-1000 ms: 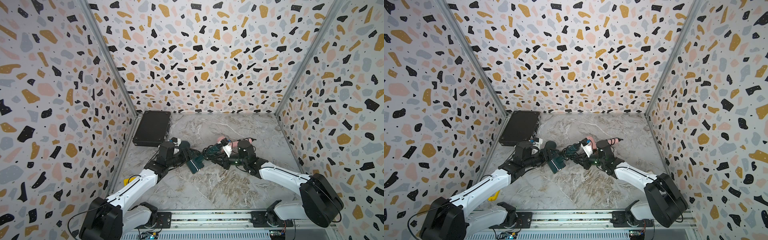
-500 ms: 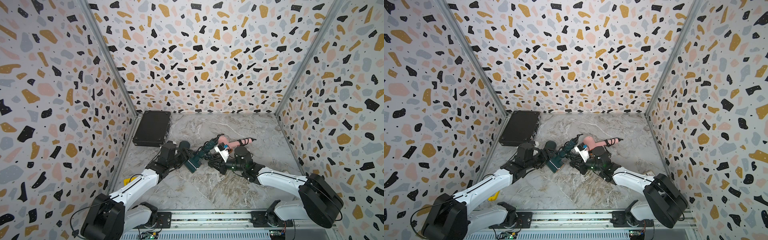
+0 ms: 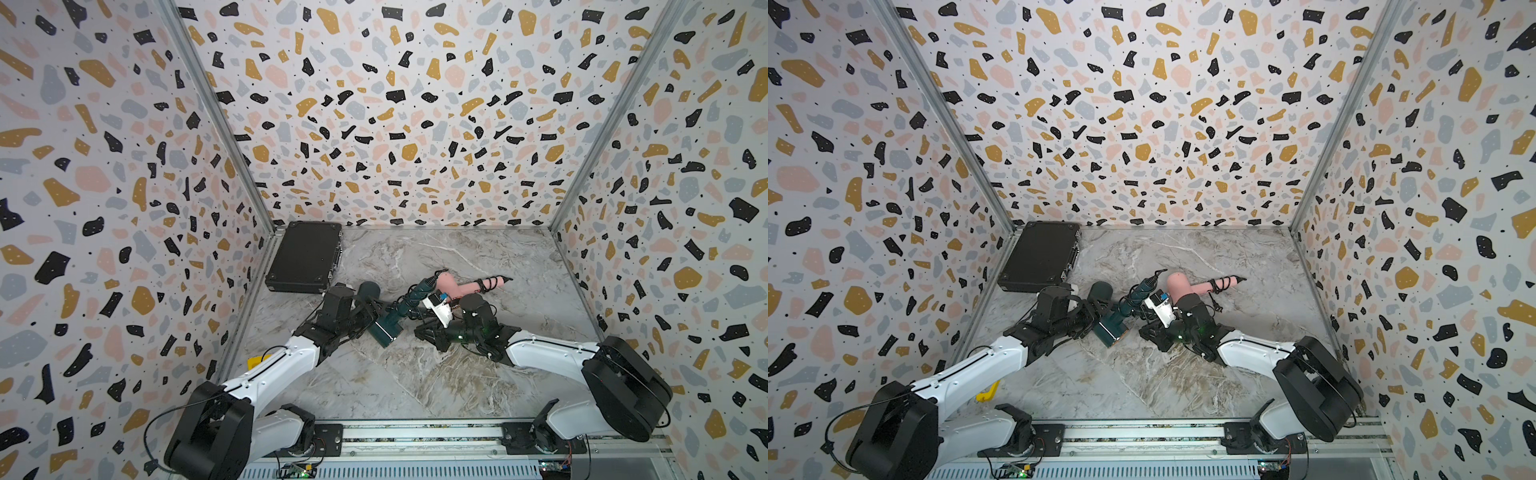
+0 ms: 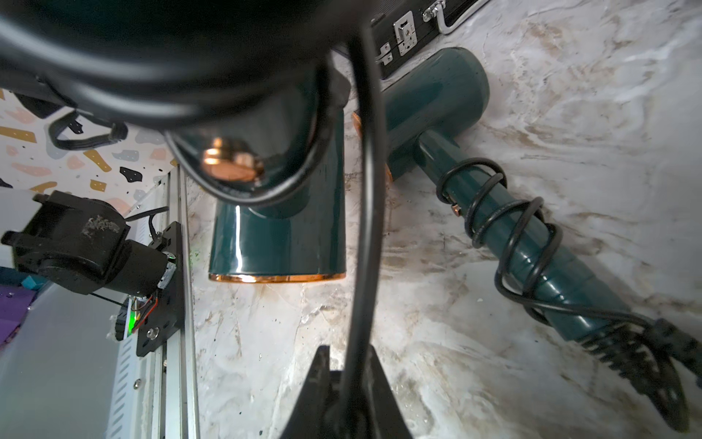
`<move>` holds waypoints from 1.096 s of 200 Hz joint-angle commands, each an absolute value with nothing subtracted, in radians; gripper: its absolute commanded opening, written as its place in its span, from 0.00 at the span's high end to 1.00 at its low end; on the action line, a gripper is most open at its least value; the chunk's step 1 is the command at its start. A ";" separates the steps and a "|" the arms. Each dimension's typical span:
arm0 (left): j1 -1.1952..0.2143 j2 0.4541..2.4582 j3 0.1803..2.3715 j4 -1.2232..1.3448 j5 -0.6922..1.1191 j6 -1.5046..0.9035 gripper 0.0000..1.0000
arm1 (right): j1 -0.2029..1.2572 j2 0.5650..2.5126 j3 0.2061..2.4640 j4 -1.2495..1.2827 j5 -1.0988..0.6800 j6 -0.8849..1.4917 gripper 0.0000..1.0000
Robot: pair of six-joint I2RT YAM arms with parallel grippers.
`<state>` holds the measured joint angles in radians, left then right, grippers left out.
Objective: Wrap the cord around the hair dryer
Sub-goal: Wrap the power cord around the hair dryer.
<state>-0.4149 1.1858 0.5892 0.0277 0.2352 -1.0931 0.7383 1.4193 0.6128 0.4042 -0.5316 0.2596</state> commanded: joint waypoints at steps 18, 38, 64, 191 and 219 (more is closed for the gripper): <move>-0.407 1.164 0.592 0.012 0.074 -1.090 1.00 | 0.770 1.361 0.644 0.271 -0.536 0.204 1.00; -0.407 1.158 0.618 -0.064 -0.015 -1.044 1.00 | 0.797 1.343 0.664 0.184 -0.525 0.175 1.00; -0.407 1.156 0.673 -0.168 -0.131 -0.962 1.00 | 0.817 1.329 0.704 0.081 -0.527 0.153 1.00; -0.448 1.206 0.829 -0.449 -0.367 -0.612 1.00 | 0.841 1.314 0.943 -0.313 -0.582 0.039 1.00; -0.514 1.248 0.888 -0.541 -0.346 -0.458 1.00 | 0.841 1.409 1.121 -0.527 -0.540 -0.031 1.00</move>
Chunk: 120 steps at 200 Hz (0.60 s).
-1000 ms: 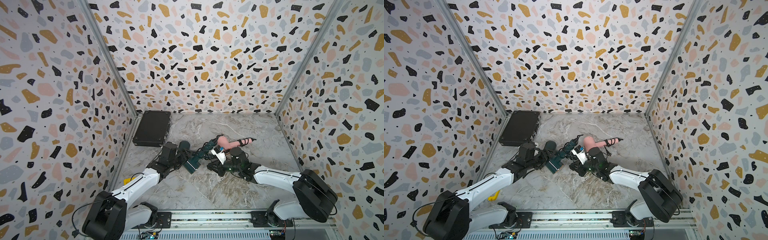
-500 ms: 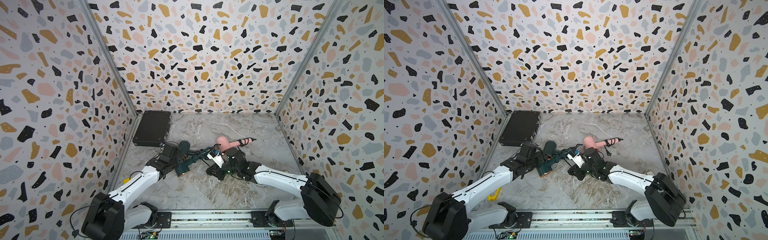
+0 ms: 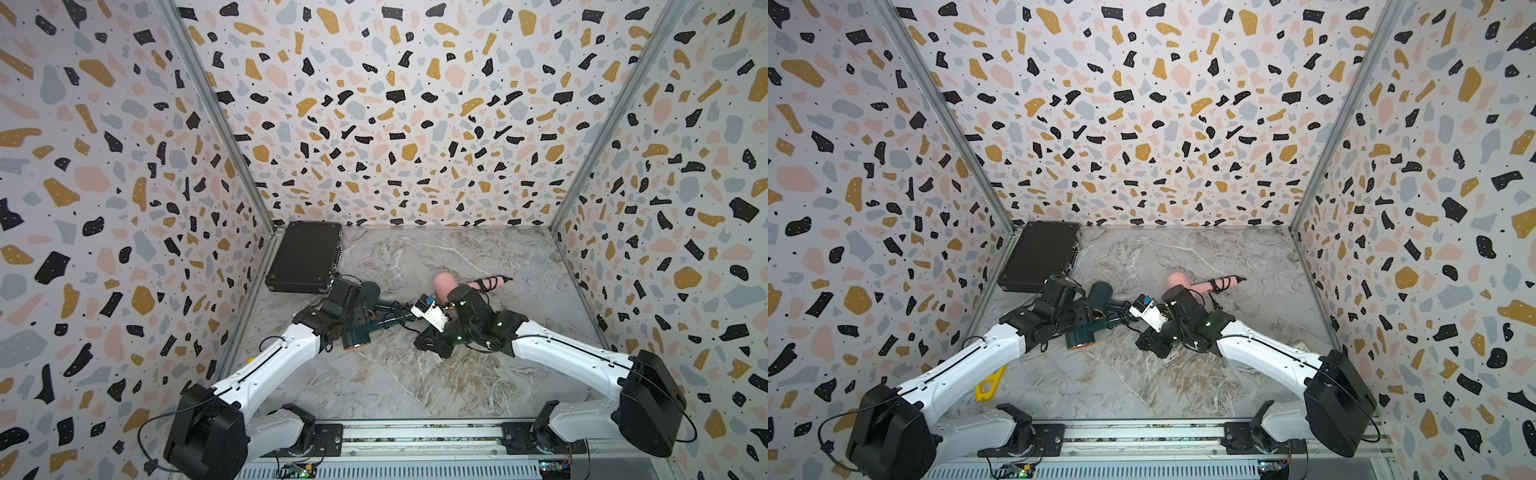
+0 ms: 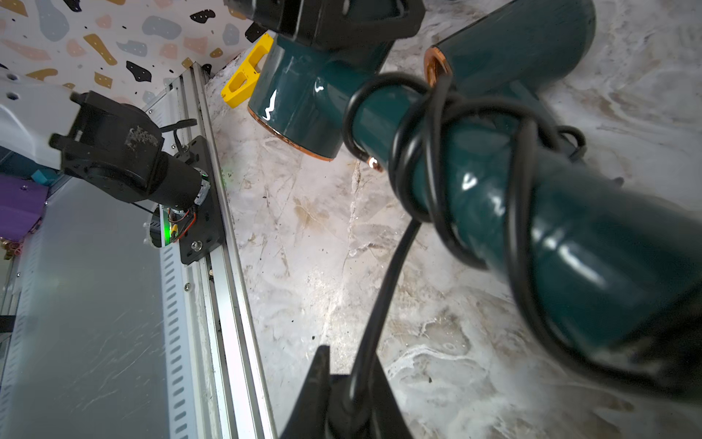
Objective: Wrap the cord around the hair dryer
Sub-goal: Wrap the power cord around the hair dryer.
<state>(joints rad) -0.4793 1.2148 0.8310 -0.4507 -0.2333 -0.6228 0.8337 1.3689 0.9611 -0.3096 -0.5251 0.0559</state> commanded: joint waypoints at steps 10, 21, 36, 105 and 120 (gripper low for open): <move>-0.534 1.260 0.909 -0.590 -0.344 -0.408 1.00 | 0.841 1.442 1.187 -0.621 -0.512 -0.067 1.00; -0.548 1.264 0.917 -0.632 -0.339 -0.375 1.00 | 0.842 1.471 1.249 -0.709 -0.492 -0.102 1.00; -0.555 1.255 0.921 -0.666 -0.307 -0.343 1.00 | 0.842 1.496 1.310 -0.796 -0.464 -0.142 1.00; -0.601 1.279 0.892 -0.685 -0.020 -0.161 1.00 | 0.841 1.511 1.388 -0.894 -0.302 -0.350 1.00; -0.615 1.290 0.876 -0.662 0.088 -0.156 1.00 | 0.842 1.517 1.387 -0.888 -0.287 -0.384 1.00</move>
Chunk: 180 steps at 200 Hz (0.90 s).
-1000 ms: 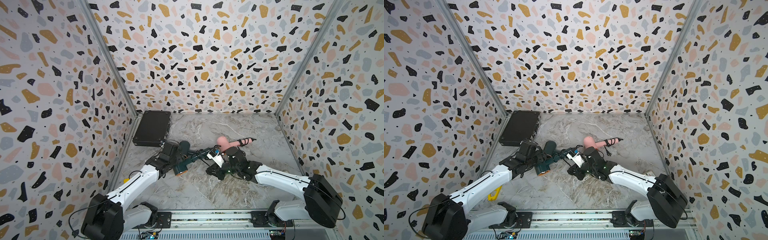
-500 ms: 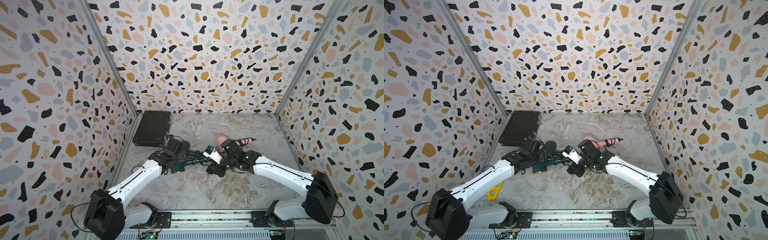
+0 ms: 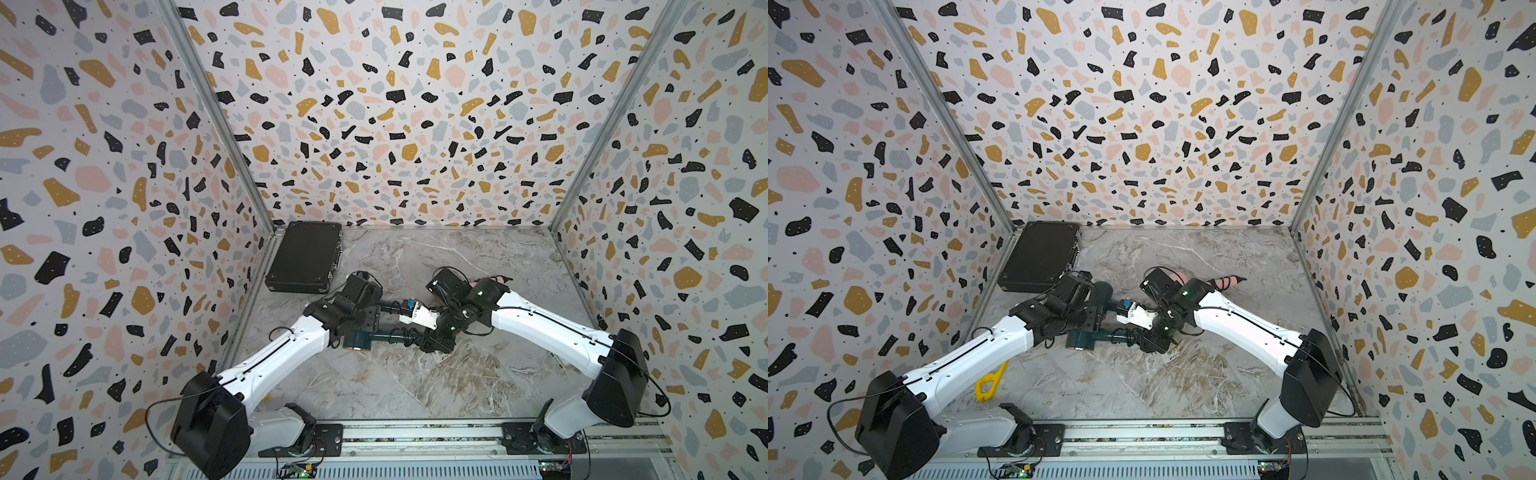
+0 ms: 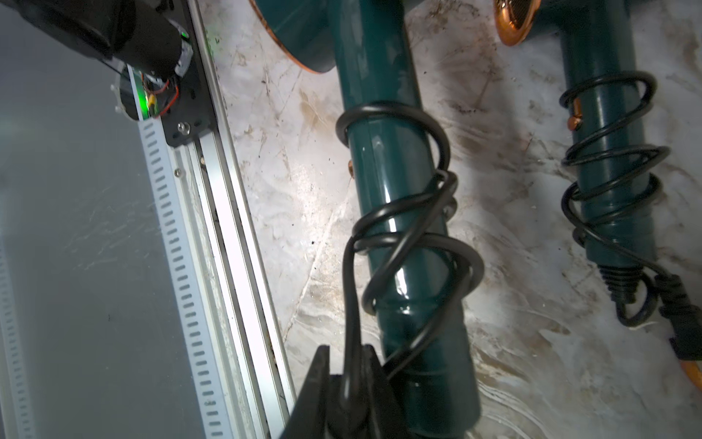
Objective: Wrap the cord around the hair dryer
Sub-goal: Wrap the power cord around the hair dryer, then place the hair dryer at the center of the board.
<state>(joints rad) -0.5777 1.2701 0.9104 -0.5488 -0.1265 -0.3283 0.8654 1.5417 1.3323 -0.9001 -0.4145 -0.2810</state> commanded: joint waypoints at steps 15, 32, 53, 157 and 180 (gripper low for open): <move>-0.636 1.308 0.874 -0.649 0.082 -0.169 1.00 | 0.842 1.528 1.404 -0.894 -0.279 -0.395 1.00; -0.644 1.343 0.885 -0.657 0.041 -0.183 1.00 | 0.843 1.535 1.426 -0.903 -0.311 -0.397 1.00; -0.652 1.392 0.913 -0.692 -0.011 -0.190 1.00 | 0.847 1.526 1.430 -0.895 -0.339 -0.399 1.00; -0.653 1.362 0.861 -0.637 0.110 -0.145 1.00 | 0.834 1.537 1.229 -0.618 -0.174 -0.563 1.00; -0.653 1.333 0.834 -0.587 0.187 -0.140 1.00 | 0.798 1.562 1.211 -0.592 -0.319 -0.557 1.00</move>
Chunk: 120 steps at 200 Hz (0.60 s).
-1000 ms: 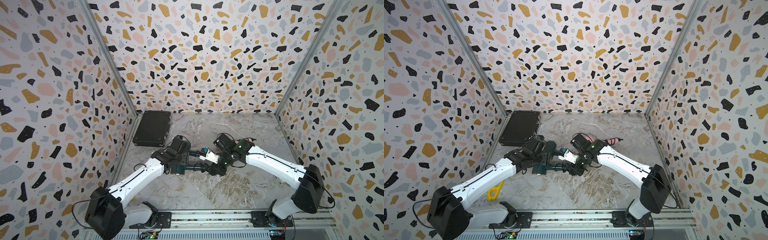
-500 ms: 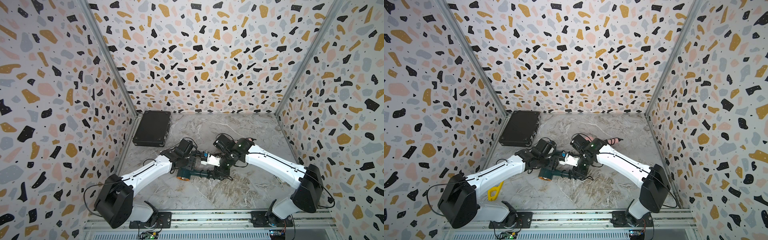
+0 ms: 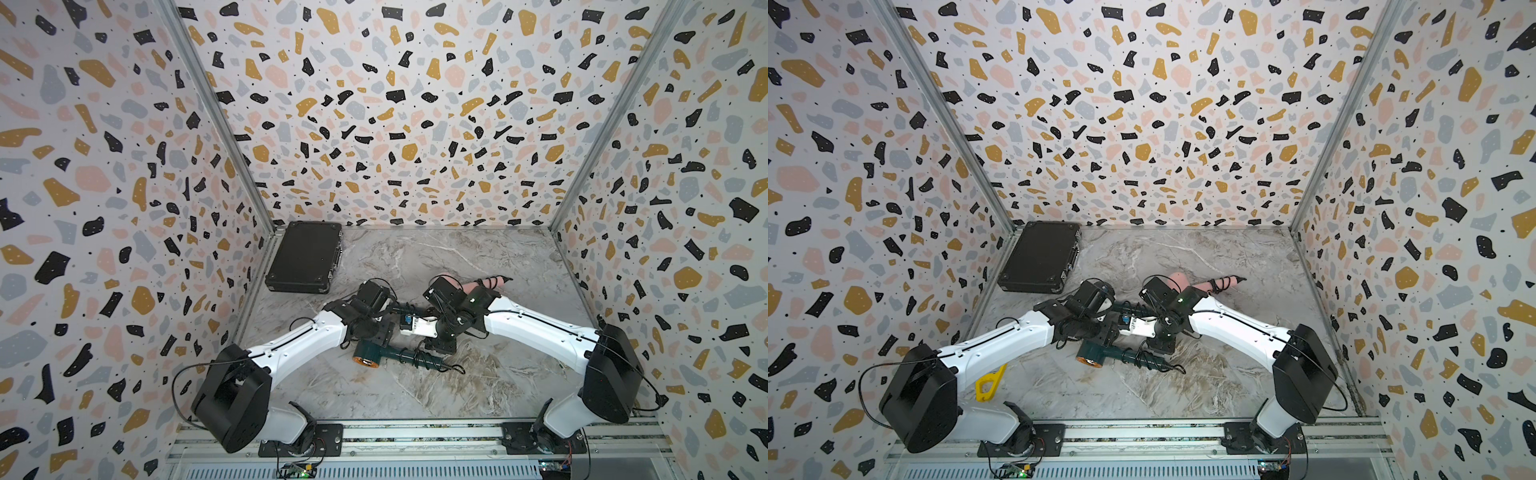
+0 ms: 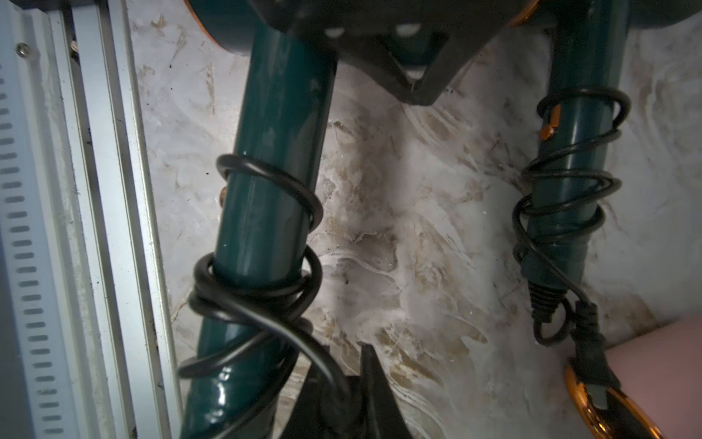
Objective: Wrap the cord around the hair dryer
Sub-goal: Place the hair dryer at the center of the board.
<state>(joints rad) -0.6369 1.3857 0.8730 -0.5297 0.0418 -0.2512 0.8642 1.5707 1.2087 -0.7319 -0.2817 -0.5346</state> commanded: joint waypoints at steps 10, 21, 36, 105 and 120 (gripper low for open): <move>-0.653 1.320 0.822 -0.557 0.215 -0.142 1.00 | 0.777 1.576 1.210 -0.606 -0.382 -0.556 1.00; -0.652 1.302 0.797 -0.514 0.234 -0.151 1.00 | 0.755 1.592 1.217 -0.641 -0.454 -0.555 1.00; -0.634 1.274 0.765 -0.450 0.286 -0.182 1.00 | 0.738 1.609 1.210 -0.661 -0.502 -0.552 1.00; -0.496 1.141 0.642 -0.252 0.319 -0.351 1.00 | 0.723 1.703 1.207 -0.665 -0.370 -0.458 1.00; -0.473 1.133 0.651 -0.283 0.261 -0.379 1.00 | 0.723 1.725 1.216 -0.674 -0.301 -0.427 1.00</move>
